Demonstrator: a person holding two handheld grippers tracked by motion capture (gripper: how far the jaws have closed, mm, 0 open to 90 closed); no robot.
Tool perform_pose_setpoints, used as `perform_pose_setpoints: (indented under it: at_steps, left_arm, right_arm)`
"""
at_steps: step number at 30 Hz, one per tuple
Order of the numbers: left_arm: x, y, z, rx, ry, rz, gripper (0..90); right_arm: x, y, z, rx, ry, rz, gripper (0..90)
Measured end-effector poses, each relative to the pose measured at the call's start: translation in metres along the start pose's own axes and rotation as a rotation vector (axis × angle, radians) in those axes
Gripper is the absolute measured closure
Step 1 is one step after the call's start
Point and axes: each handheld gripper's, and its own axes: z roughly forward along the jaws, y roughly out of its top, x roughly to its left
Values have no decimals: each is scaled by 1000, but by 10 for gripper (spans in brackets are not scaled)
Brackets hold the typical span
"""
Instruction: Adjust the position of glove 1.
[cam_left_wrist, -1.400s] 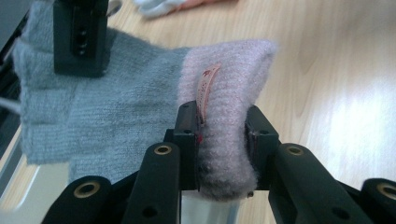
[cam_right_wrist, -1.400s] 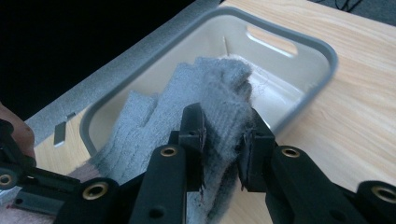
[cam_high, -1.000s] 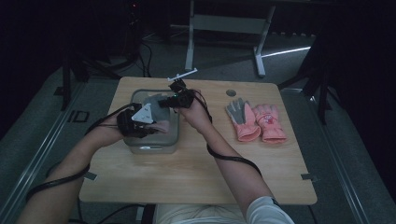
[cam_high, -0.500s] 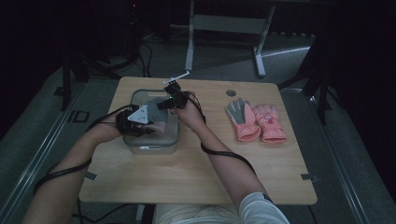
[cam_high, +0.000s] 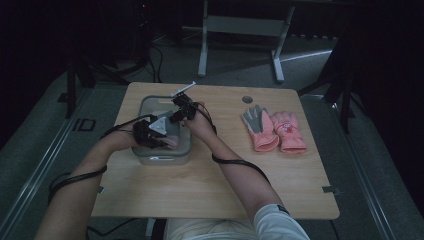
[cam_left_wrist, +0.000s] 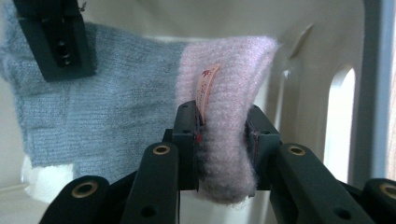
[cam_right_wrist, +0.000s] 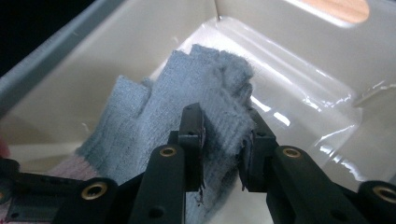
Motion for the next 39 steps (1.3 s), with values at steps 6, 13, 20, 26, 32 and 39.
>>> perform_pose_setpoints:
  at_steps: [6,13,20,26,32,39]
  left_arm:
    - [1,4,12,48,-9,46,702]
    - [1,7,22,71,-53,32,699]
    - [3,8,22,76,-58,-4,634]
    - [5,11,10,74,-46,-93,538]
    - [3,15,-9,56,3,-131,449]
    - [-12,30,-36,-53,8,-150,462]
  right_arm:
    - [3,1,4,31,-36,-19,711]
    - [2,0,1,16,-52,-16,641]
    - [-2,-4,-10,4,-35,-16,610]
    - [1,-5,-34,-34,-8,-39,586]
    - [3,-9,-55,-56,-6,-52,577]
    - [2,-29,-84,-68,-19,-86,568]
